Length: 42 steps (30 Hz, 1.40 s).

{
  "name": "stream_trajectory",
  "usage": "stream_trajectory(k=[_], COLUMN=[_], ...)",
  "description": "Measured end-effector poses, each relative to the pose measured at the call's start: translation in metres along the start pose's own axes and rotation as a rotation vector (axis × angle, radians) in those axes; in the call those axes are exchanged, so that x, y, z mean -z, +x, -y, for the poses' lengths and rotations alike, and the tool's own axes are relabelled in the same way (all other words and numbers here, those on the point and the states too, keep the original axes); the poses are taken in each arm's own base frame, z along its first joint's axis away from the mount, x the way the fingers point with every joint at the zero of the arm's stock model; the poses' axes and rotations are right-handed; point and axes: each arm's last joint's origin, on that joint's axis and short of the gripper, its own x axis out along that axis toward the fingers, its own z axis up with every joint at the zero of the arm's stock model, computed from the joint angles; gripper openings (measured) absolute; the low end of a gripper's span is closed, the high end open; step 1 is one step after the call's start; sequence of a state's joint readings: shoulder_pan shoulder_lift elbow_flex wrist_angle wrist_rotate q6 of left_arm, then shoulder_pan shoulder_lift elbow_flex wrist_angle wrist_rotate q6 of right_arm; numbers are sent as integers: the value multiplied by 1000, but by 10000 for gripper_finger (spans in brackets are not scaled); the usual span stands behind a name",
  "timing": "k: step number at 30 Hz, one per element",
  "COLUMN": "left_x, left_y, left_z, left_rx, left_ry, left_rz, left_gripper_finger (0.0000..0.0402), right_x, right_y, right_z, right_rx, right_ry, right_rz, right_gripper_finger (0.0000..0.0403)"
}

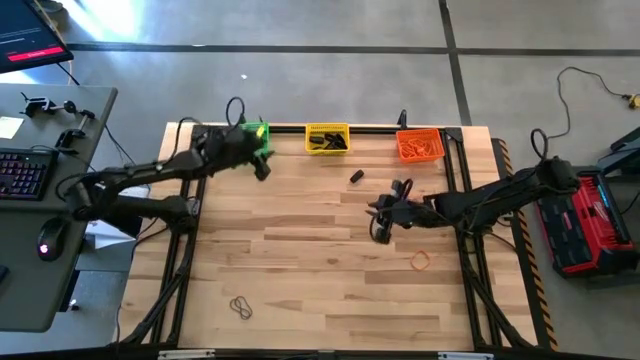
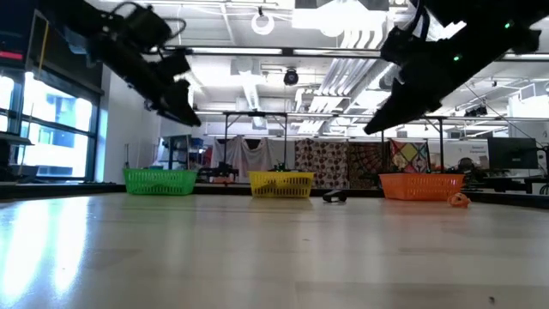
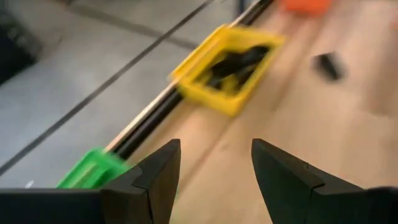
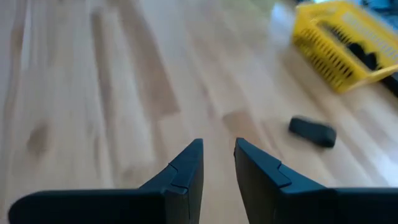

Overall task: Sort rubber bands into baskets
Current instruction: Put the orange rubber band into the orange bin

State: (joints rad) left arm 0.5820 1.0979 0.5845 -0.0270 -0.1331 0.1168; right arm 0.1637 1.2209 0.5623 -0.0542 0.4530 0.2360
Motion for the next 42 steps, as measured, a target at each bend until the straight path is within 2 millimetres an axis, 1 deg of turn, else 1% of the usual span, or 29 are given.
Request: stream_trajectory(k=[5,10,14,18,23,26,30,38,42], left_x=[0,5,12,22,31,37,40,39,39], left_y=[-25,-40,-46,-51,-58,-61,-64,-66,-66], left_z=[32,59,78,92,105,111,115,117,117], left_rx=[136,268,359,435,520,556,575,588,588], left_ry=[43,48,67,80,72,84,86,95,95], left_rz=[138,254,287,326,346,353,352,369,369], left_gripper_finger=[191,191,191,191,191,191,191,190,190], right_x=[-6,-8,3,16,32,40,48,64,71], right_y=[-20,-42,-53,-62,-69,-69,-62,-43,-31], right_z=[-16,-32,-40,-44,-48,-51,-57,-66,-62], right_rx=[-23,-86,-131,-121,-100,-76,-81,-42,-79], right_ry=[-49,-47,-30,-33,-59,-81,-92,-135,-132], right_rz=[-156,-278,-384,-489,-653,-730,-822,-953,-984], right_gripper_finger=[81,100,129,155,166,167,167,167,163])
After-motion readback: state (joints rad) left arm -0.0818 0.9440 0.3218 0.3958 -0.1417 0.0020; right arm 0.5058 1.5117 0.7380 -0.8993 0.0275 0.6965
